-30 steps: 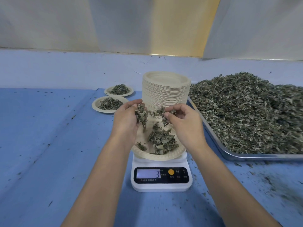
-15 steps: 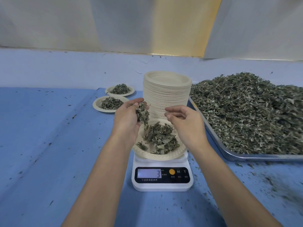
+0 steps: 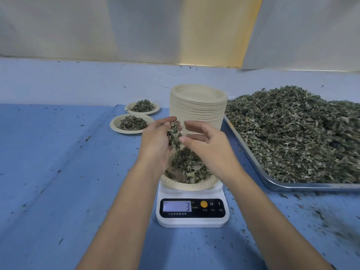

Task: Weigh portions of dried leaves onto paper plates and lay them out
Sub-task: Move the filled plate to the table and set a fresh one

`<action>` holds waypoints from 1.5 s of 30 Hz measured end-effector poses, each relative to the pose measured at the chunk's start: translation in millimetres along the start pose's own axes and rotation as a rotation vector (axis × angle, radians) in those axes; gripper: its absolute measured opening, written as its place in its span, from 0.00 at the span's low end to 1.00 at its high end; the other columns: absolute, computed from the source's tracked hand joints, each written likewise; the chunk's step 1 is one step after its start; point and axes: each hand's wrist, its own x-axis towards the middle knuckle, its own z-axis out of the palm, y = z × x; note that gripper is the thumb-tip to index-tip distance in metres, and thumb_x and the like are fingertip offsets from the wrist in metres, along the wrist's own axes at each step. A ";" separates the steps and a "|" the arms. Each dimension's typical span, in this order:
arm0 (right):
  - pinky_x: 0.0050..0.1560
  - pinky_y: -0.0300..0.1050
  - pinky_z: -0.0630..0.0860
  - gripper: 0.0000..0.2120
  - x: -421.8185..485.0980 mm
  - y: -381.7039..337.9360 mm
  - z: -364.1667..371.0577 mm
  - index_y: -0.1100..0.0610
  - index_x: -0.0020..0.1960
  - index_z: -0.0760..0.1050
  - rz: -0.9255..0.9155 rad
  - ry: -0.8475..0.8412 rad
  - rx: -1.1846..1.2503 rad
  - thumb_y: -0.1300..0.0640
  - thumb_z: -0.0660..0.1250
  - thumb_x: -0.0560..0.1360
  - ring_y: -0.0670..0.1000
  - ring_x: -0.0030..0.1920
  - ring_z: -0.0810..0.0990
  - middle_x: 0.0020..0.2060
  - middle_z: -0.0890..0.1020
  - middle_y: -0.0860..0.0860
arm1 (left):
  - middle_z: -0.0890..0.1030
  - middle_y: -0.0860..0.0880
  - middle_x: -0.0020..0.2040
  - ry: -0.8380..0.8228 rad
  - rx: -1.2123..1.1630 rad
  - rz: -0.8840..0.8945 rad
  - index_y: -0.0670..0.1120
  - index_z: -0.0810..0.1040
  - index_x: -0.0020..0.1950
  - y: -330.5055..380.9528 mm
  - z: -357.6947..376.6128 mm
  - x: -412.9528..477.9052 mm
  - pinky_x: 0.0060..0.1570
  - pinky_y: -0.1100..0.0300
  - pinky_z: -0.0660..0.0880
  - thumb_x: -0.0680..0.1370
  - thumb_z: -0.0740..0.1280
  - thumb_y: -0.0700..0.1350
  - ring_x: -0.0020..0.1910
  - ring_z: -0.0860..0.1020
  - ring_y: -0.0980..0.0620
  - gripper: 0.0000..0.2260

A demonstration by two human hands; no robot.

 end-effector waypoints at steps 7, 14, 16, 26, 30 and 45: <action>0.43 0.30 0.75 0.13 -1.7 -0.1 12.2 0.47 0.48 0.77 -0.094 0.056 -0.039 0.63 0.73 0.70 0.37 0.42 0.79 0.41 0.81 0.35 | 0.81 0.43 0.52 -0.044 0.160 0.075 0.47 0.79 0.46 -8.9 10.3 -4.2 0.51 0.54 0.76 0.81 0.57 0.38 0.50 0.79 0.46 0.12; 0.43 0.30 0.75 0.11 -2.6 2.4 12.2 0.46 0.42 0.78 -0.143 0.105 -0.084 0.63 0.73 0.71 0.37 0.42 0.80 0.40 0.82 0.39 | 0.80 0.40 0.53 -0.048 0.117 0.064 0.46 0.78 0.46 -10.1 10.6 -4.5 0.59 0.51 0.75 0.81 0.57 0.37 0.55 0.79 0.44 0.12; 0.43 0.29 0.74 0.11 -2.7 2.6 12.0 0.47 0.42 0.78 -0.138 0.106 -0.083 0.63 0.72 0.71 0.37 0.42 0.81 0.40 0.83 0.39 | 0.80 0.41 0.51 -0.053 0.085 0.054 0.45 0.78 0.46 -9.4 9.4 -4.3 0.55 0.53 0.75 0.81 0.56 0.37 0.51 0.78 0.45 0.12; 0.50 0.47 0.80 0.10 0.2 1.7 7.1 0.49 0.41 0.77 -0.087 0.162 -0.048 0.63 0.71 0.72 0.46 0.43 0.83 0.40 0.83 0.45 | 0.80 0.45 0.44 0.036 -0.078 0.018 0.43 0.77 0.47 -7.0 2.7 1.7 0.42 0.58 0.79 0.82 0.55 0.36 0.41 0.80 0.51 0.12; 0.52 0.54 0.79 0.11 3.1 1.3 1.7 0.48 0.41 0.76 -0.065 0.231 -0.022 0.63 0.71 0.73 0.48 0.44 0.83 0.39 0.83 0.46 | 0.80 0.44 0.44 0.078 -0.155 0.012 0.41 0.76 0.47 -3.5 -4.9 8.2 0.45 0.60 0.78 0.82 0.55 0.36 0.43 0.80 0.50 0.11; 0.58 0.40 0.75 0.08 -0.7 2.9 -4.8 0.48 0.52 0.82 0.036 0.136 -0.174 0.55 0.70 0.73 0.39 0.55 0.77 0.50 0.82 0.39 | 0.81 0.45 0.44 0.082 -0.155 0.019 0.42 0.76 0.49 -2.1 -5.8 9.3 0.50 0.58 0.77 0.82 0.55 0.36 0.47 0.81 0.49 0.10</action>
